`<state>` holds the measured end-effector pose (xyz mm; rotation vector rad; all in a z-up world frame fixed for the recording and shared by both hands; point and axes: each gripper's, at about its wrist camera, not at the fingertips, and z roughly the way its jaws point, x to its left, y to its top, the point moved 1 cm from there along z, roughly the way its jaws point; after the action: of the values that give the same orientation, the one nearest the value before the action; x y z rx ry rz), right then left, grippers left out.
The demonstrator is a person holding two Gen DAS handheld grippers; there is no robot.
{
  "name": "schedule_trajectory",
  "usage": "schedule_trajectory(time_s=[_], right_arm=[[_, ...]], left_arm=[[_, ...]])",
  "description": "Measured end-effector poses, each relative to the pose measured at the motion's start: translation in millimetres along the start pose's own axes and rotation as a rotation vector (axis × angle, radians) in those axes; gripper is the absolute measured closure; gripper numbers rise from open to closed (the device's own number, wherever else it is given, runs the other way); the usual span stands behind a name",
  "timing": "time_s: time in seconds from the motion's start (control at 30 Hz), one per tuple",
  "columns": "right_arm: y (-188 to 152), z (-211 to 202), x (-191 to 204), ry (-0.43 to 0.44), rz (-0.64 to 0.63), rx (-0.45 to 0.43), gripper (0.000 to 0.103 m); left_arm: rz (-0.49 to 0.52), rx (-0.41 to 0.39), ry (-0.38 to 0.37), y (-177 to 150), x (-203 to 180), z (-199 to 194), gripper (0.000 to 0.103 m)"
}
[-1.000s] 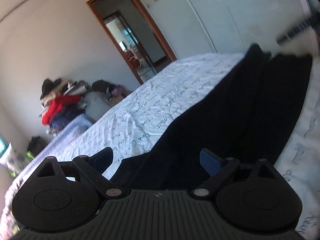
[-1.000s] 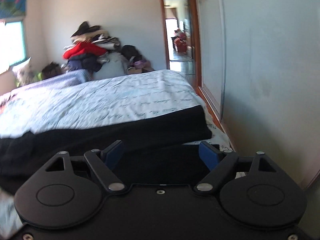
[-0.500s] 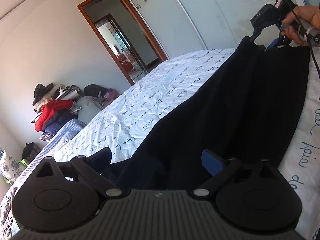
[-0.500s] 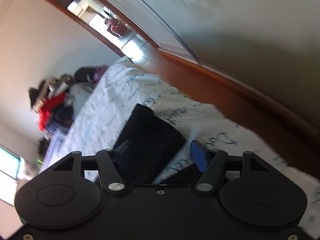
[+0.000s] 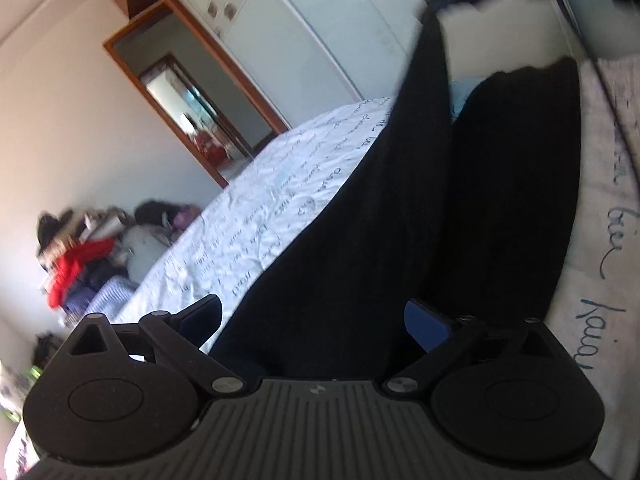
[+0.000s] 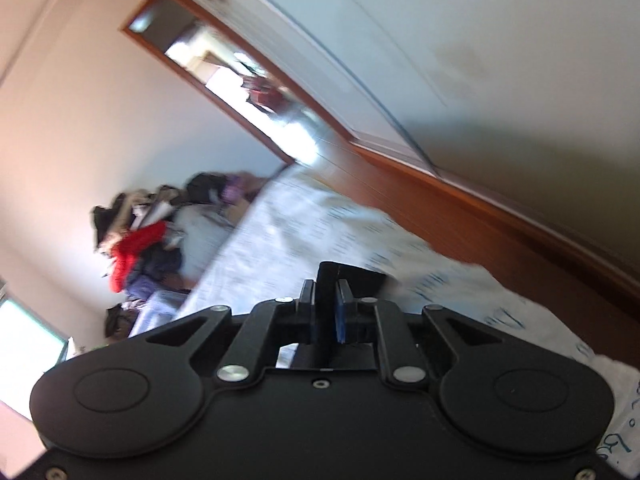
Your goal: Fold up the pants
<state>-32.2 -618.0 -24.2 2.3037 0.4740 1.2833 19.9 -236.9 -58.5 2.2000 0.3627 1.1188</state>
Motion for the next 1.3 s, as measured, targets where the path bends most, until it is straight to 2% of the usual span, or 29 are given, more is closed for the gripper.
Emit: schedule_trajectory(time_s=[0.1,0.2,0.3,0.37,0.43,0.53,0.57,0.67,0.7,0.77,0.83,0.87,1.0,1.07,1.2,1.3], right_arm=[[11,-19,29,0.050,-0.057,-0.023,0.092],[21,-31,52,0.083,-0.104,-0.044,0.092],[29,-38,70,0.103,-0.138,-0.073,0.092],[32,-43,78,0.110,-0.152,-0.096,0.094],[35,-49,84,0.109,-0.171,-0.125,0.094],[37,-56,85,0.098,-0.185,-0.142,0.094],[37,-57,83,0.092,-0.183,-0.137,0.094],[34,-58,71,0.056,-0.183,-0.114,0.093],[31,-55,63,0.037,-0.173,-0.101,0.093],[24,-48,41,-0.018,-0.140,-0.061,0.085],[17,-34,12,-0.065,-0.084,0.000,0.049],[13,-28,-2,-0.078,-0.059,0.018,0.047],[-1,-6,-50,-0.137,0.069,0.079,0.047],[-10,3,-67,-0.105,0.169,0.113,0.047],[-28,10,-69,-0.052,0.203,0.144,0.047],[-39,13,-72,-0.075,0.266,0.168,0.047]], left_arm=[[0.058,-0.027,0.017,-2,-13,-1,0.004],[0.076,-0.056,-0.016,-3,-19,-5,0.003],[0.119,-0.050,0.000,-4,-25,-2,0.006],[0.133,-0.024,0.014,-5,-26,6,0.015],[0.100,0.013,-0.004,-6,-20,11,0.038],[-0.015,0.054,-0.094,-7,-3,18,0.059],[-0.047,0.071,-0.128,-8,2,22,0.060],[-0.081,0.076,-0.160,-12,5,27,0.059],[-0.078,0.070,-0.162,-13,4,27,0.053],[-0.055,0.063,-0.166,-16,-1,27,0.053],[-0.024,0.049,-0.158,-16,-9,24,0.052],[-0.011,0.043,-0.151,-17,-12,24,0.051],[-0.013,0.047,-0.131,-17,-14,25,0.041],[-0.031,0.054,-0.136,-17,-11,25,0.041],[-0.032,0.052,-0.138,-17,-10,24,0.040],[-0.002,0.040,-0.125,-17,-13,23,0.040]])
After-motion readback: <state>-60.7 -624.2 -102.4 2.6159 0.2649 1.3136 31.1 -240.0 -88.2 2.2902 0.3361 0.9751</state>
